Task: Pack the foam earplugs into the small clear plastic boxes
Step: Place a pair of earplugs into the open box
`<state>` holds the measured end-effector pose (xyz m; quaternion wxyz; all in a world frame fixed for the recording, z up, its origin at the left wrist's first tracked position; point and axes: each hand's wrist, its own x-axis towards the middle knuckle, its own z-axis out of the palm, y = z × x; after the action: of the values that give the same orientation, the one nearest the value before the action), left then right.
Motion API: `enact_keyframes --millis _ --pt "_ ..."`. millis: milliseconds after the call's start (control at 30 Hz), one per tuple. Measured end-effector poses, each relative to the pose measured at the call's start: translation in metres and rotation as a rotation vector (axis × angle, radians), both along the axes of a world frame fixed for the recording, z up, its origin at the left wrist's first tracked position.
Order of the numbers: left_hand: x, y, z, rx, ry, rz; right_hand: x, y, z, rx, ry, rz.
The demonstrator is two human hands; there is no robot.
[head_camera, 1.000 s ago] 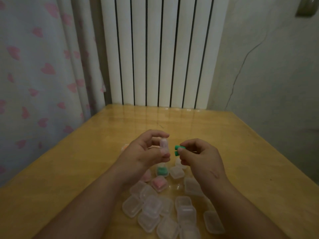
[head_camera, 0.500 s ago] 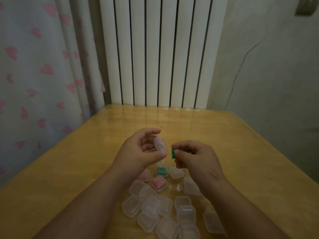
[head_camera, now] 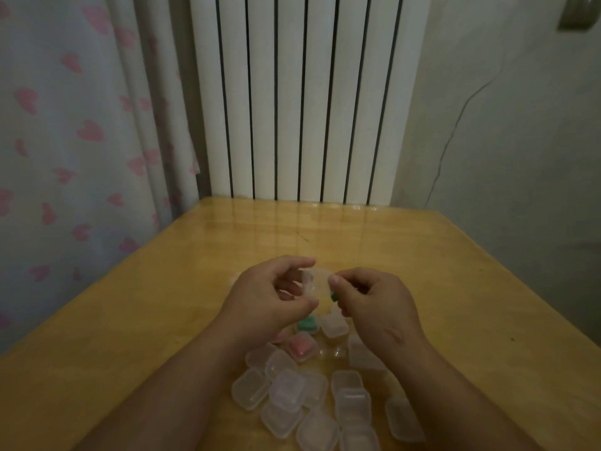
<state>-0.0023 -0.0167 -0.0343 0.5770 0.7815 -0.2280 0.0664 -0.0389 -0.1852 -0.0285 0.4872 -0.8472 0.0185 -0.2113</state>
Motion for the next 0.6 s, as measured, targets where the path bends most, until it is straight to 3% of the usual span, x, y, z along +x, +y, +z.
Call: enact_keyframes --millis 133,433,600 --pt "-0.0012 -0.0003 0.0025 -0.028 0.107 -0.128 0.0019 -0.002 -0.002 -0.001 -0.018 -0.064" --pt "-0.0012 -0.0043 -0.0062 0.156 0.121 -0.175 0.0041 0.0002 -0.0065 0.03 -0.007 -0.037" --pt "-0.0004 -0.008 -0.0023 0.013 0.192 -0.124 0.0035 -0.001 -0.0059 0.054 -0.022 -0.077"
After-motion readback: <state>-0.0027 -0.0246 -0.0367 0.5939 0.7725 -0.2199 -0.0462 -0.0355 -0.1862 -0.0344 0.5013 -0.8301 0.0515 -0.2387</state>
